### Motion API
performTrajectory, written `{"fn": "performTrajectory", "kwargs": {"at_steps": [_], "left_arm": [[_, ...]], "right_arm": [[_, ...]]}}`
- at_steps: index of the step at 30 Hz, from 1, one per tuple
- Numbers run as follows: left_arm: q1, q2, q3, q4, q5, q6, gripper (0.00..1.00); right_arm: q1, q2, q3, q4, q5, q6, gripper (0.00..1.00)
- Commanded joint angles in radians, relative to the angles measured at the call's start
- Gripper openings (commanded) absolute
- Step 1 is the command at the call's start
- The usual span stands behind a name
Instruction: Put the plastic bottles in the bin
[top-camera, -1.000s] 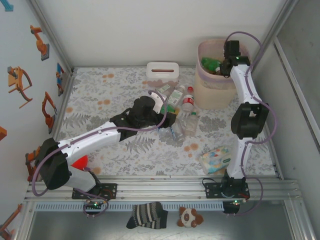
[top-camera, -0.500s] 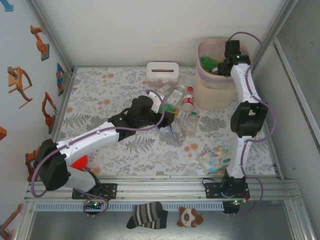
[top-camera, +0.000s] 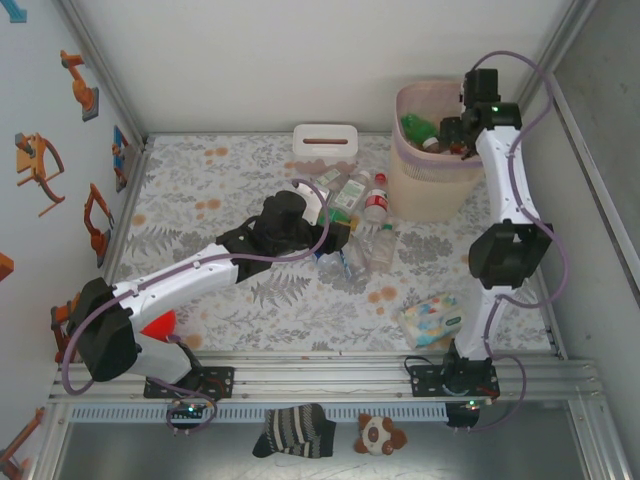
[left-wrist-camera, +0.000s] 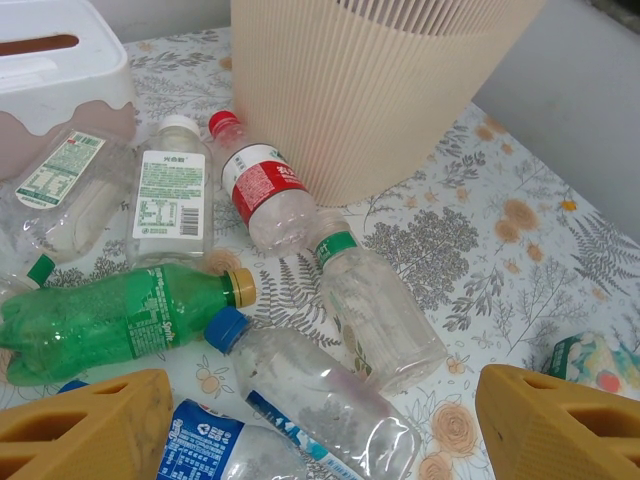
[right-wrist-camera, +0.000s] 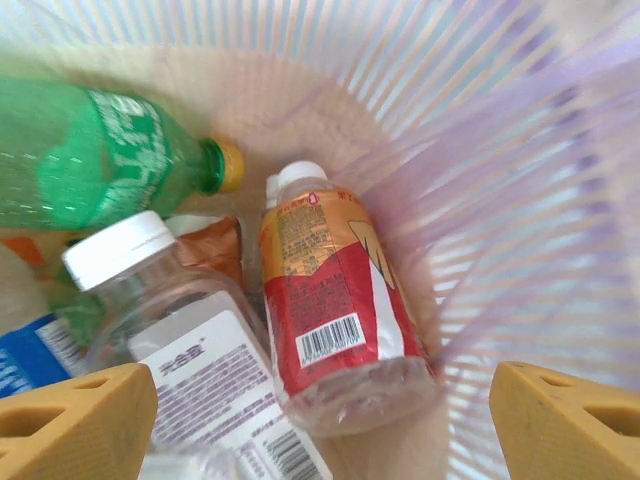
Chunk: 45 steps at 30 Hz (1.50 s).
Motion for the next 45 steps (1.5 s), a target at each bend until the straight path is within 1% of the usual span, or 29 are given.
{"fn": "performTrajectory", "kwargs": {"at_steps": [1,5,8,9,11,13,15,16,27,32,38,45], "left_arm": [[0.009,-0.021,-0.003,0.014,0.012,-0.011,0.79],[0.008,-0.024,-0.002,0.015,0.012,-0.011,0.79],[0.011,-0.026,-0.003,0.019,0.012,-0.011,0.79],[0.011,-0.026,-0.003,0.018,0.013,-0.012,0.79],[0.011,-0.024,-0.006,0.017,0.012,-0.014,0.79],[0.011,-0.023,-0.003,0.02,0.016,-0.015,0.79],[0.011,-0.022,-0.003,0.019,0.015,-0.015,0.79],[0.01,-0.022,-0.002,0.02,0.016,-0.015,0.79],[0.011,-0.036,-0.016,0.019,0.008,-0.024,0.79],[0.012,-0.037,-0.016,0.015,0.002,-0.022,0.79],[0.022,-0.031,-0.007,-0.015,-0.004,-0.004,0.79],[0.037,-0.027,0.01,-0.083,-0.04,0.02,0.79]], "right_arm": [[-0.005,-0.073,0.037,-0.019,-0.039,0.022,0.86],[-0.005,-0.105,0.034,-0.005,-0.056,0.024,0.84],[-0.004,-0.118,0.034,-0.006,-0.072,0.027,0.79],[-0.005,-0.124,0.033,-0.006,-0.082,0.029,0.76],[-0.005,-0.136,0.021,0.008,-0.1,0.032,0.67],[-0.005,-0.138,0.017,0.013,-0.108,0.031,0.54],[-0.004,-0.13,0.015,0.024,-0.106,0.028,0.46],[-0.004,-0.118,0.013,0.033,-0.102,0.023,0.44],[-0.02,0.093,0.07,0.016,-0.086,0.017,0.4],[-0.022,0.143,0.067,-0.002,-0.074,0.019,0.39],[-0.022,0.129,0.065,-0.001,-0.088,0.025,0.38],[-0.021,0.035,0.073,0.002,-0.134,0.05,0.38]]}}
